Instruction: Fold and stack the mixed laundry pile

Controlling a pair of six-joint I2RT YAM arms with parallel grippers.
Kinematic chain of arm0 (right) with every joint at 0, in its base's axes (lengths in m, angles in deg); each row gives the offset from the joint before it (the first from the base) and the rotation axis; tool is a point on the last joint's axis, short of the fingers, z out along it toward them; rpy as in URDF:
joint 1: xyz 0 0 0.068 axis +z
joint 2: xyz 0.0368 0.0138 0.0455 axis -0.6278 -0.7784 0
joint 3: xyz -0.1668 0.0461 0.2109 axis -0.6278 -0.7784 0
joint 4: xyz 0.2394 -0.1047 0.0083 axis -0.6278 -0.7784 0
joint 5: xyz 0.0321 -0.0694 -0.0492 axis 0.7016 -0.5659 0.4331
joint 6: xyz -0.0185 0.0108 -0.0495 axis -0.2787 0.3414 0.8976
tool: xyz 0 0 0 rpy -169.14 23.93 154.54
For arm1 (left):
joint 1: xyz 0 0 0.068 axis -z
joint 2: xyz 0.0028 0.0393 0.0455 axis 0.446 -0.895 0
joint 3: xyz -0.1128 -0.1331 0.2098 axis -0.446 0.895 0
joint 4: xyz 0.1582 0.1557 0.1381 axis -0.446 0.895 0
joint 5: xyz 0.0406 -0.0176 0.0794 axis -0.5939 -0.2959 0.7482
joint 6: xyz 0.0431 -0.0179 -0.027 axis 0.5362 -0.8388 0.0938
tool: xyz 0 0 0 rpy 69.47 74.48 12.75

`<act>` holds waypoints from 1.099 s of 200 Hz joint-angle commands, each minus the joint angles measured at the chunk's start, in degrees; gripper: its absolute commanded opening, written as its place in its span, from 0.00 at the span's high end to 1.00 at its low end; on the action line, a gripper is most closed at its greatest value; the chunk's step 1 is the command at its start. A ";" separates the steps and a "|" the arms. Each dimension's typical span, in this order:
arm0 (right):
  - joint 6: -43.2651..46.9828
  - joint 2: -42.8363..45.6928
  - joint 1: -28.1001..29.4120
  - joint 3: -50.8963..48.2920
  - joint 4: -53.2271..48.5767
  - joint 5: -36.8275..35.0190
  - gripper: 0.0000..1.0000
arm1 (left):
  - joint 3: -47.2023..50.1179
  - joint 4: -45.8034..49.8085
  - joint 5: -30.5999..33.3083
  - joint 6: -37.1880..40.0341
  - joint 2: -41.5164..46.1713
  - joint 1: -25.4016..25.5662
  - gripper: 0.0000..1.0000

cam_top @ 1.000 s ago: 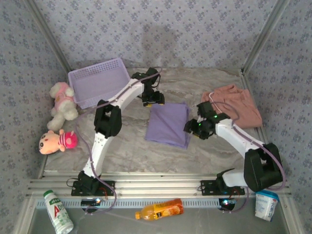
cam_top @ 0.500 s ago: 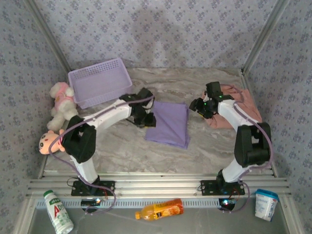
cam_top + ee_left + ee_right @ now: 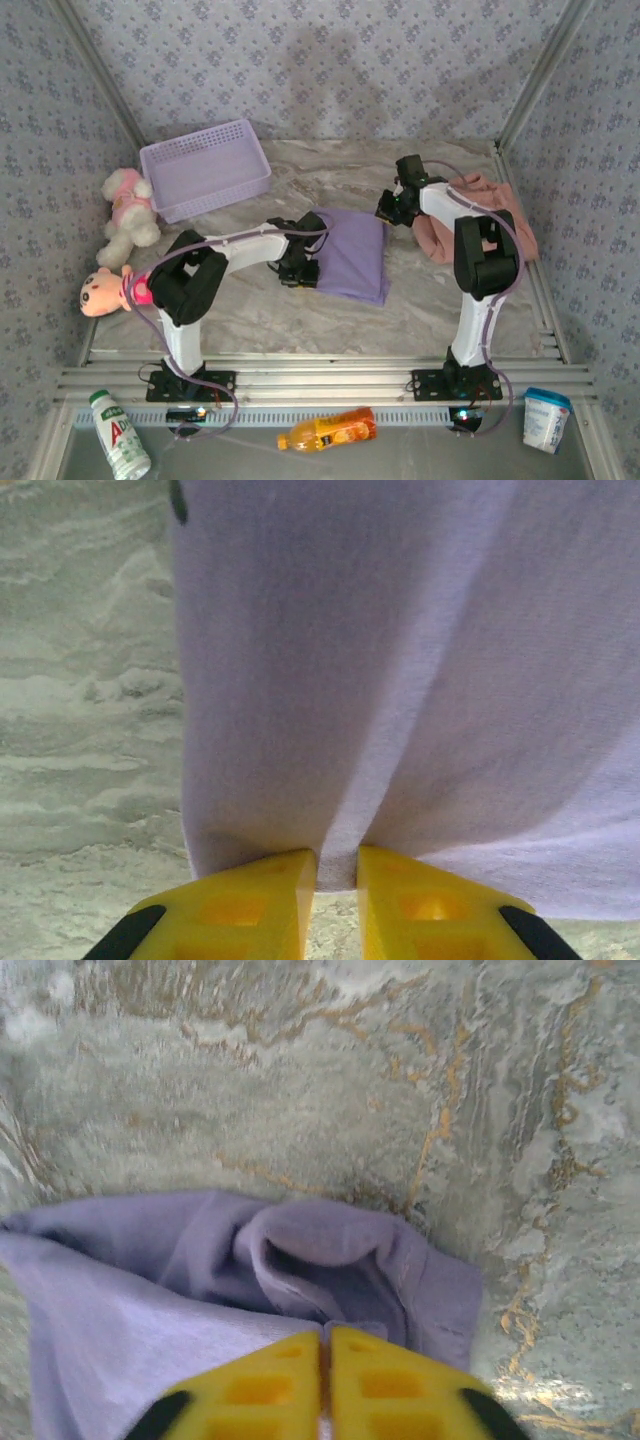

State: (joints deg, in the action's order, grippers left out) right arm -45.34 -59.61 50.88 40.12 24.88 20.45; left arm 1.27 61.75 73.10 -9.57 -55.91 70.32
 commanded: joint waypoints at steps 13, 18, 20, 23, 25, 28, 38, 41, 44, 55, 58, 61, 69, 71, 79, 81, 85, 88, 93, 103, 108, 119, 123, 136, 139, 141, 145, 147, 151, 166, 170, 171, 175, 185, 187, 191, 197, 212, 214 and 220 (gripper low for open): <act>2.92 -0.87 -2.75 5.72 -2.47 -0.59 1.00 | 2.69 1.68 2.25 0.35 -3.68 -0.15 0.80; 3.33 -0.75 -2.86 6.22 -2.80 -0.66 1.00 | 2.84 1.73 2.18 0.35 -3.75 -0.09 0.80; 3.51 -0.68 -2.89 6.32 -2.94 -0.70 1.00 | 2.84 1.83 2.18 0.33 -3.78 -0.12 0.80; 3.74 -0.59 -2.93 6.41 -3.02 -0.66 1.00 | 2.80 1.86 2.19 0.39 -3.87 -0.15 0.80; 3.83 -0.57 -2.93 6.50 -3.10 -0.68 1.00 | 2.77 1.89 2.23 0.41 -3.88 -0.04 0.80; 4.06 -0.50 -2.94 6.57 -3.18 -0.72 0.99 | 2.71 2.00 2.24 0.44 -3.86 -0.12 0.80; 4.50 -0.31 -2.96 6.42 -3.37 -0.61 0.93 | 1.91 2.82 2.27 0.58 -3.71 -0.13 0.80; 4.52 -0.22 -2.96 6.29 -3.52 -0.36 0.90 | 1.50 3.28 2.25 0.65 -3.59 -0.11 0.80; 4.62 -0.15 -2.96 6.13 -3.62 0.12 0.87 | 1.06 3.73 2.27 0.72 -3.43 -0.04 0.80; 4.92 0.55 -2.85 4.87 -4.15 1.09 0.69 | -0.79 5.26 1.77 0.90 -2.28 -0.06 0.77; 4.97 0.92 -2.93 4.34 -3.97 1.10 0.65 | -1.28 5.59 1.56 0.97 -1.77 -0.06 0.75; 4.89 1.37 -2.86 3.68 -3.80 1.15 0.59 | -2.01 6.09 1.37 0.89 -1.28 -0.04 0.73; 4.62 2.98 -2.81 1.60 -3.16 1.00 0.47 | -3.88 7.28 0.97 0.89 0.24 -0.04 0.63; 4.55 3.44 -2.75 1.01 -2.94 0.84 0.44 | -4.37 7.61 0.91 0.88 0.58 -0.06 0.59; 4.25 5.37 -2.51 -1.28 -2.10 -0.03 0.31 | -6.54 8.78 0.78 0.85 2.25 -0.14 0.48; 4.22 5.82 -2.39 -1.93 -2.06 -0.24 0.28 | -7.15 9.09 0.76 0.85 2.68 -0.13 0.46; 4.06 6.71 -2.26 -2.92 -1.94 -0.51 0.21 | -8.10 9.59 0.70 0.90 3.41 -0.15 0.42; 3.96 7.48 -2.19 -3.68 -1.91 -0.59 0.17 | -8.62 9.93 0.80 0.92 3.97 -0.22 0.40; 3.95 8.50 -1.94 -4.90 -1.75 -0.77 0.13 | -9.88 10.27 0.94 0.81 4.83 -0.36 0.37; 3.72 10.42 -1.22 -7.34 -1.58 -1.02 0.08 | -11.44 10.65 1.04 0.64 6.36 -1.03 0.34; 3.69 11.17 -0.75 -8.28 -1.68 -1.08 0.08 | -11.93 10.58 0.96 0.58 6.97 -1.54 0.33; 3.40 12.55 0.52 -10.26 -1.83 -1.39 0.08 | -12.12 9.57 0.74 0.23 8.24 -3.17 0.32; 3.26 13.01 1.07 -10.96 -1.81 -1.58 0.08 | -11.81 8.94 0.52 0.15 8.60 -3.95 0.32; 2.66 14.01 3.01 -12.45 -1.40 -2.55 0.09 | -9.87 6.45 0.13 -0.26 9.42 -6.82 0.32; 2.53 14.18 3.40 -13.91 -1.31 -2.83 0.09 | -9.38 5.85 -0.13 -0.33 9.47 -7.50 0.32; 2.43 14.24 3.68 -14.53 -1.20 -2.96 0.10 | -8.96 5.37 -0.37 -0.34 9.48 -7.94 0.33; 2.22 14.24 4.21 -15.10 -1.03 -3.19 0.11 | -8.15 4.33 -0.89 -0.46 9.47 -8.96 0.33; 2.13 14.21 4.43 -15.29 -0.96 -3.38 0.11 | -7.73 4.00 -1.09 -0.46 9.48 -9.39 0.33; 1.95 14.15 4.87 -15.61 -0.91 -3.45 0.12 | -6.98 2.81 -1.60 -0.60 9.40 -10.32 0.34; 1.05 13.38 6.06 -16.47 -0.55 -3.81 0.16 | -4.34 -2.13 -3.83 -0.97 8.83 -13.12 0.36; 0.90 13.12 6.36 -16.53 -0.48 -4.03 0.17 | -3.88 -3.27 -4.20 -1.08 8.46 -13.59 0.37; 0.84 13.00 6.37 -16.60 -0.43 -4.10 0.18 | -3.77 -3.51 -4.35 -1.12 8.40 -13.68 0.37; 0.80 12.72 6.73 -16.79 -0.24 -4.36 0.19 | -3.51 -4.35 -4.88 -1.17 8.00 -14.19 0.38; 1.00 12.03 7.33 -17.11 0.09 -5.27 0.22 | -3.31 -6.32 -6.59 -0.88 6.76 -14.65 0.38; 1.03 11.88 7.47 -17.18 0.20 -5.48 0.23 | -3.31 -6.66 -6.91 -0.72 6.51 -14.65 0.38; 1.16 11.65 7.67 -17.25 0.24 -5.73 0.24 | -3.35 -7.41 -7.51 -0.45 5.91 -14.73 0.38; 1.28 11.04 7.90 -17.29 0.42 -5.84 0.26 | -3.40 -8.47 -8.50 -0.14 4.99 -14.62 0.38; 1.70 9.67 8.61 -17.13 0.45 -5.88 0.35 | -3.31 -10.57 -10.16 0.08 2.45 -14.59 0.38; 1.74 9.53 8.72 -17.07 0.47 -5.85 0.37 | -3.31 -10.82 -10.39 0.07 2.14 -14.62 0.39; 1.76 9.14 9.14 -16.95 0.42 -5.95 0.41 | -3.20 -11.50 -10.87 0.07 1.25 -14.58 0.40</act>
State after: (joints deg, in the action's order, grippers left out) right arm -43.75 -48.06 58.83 23.27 25.03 16.39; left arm -2.46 55.91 67.26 -10.00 -51.63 55.13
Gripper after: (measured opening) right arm 0.662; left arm 0.617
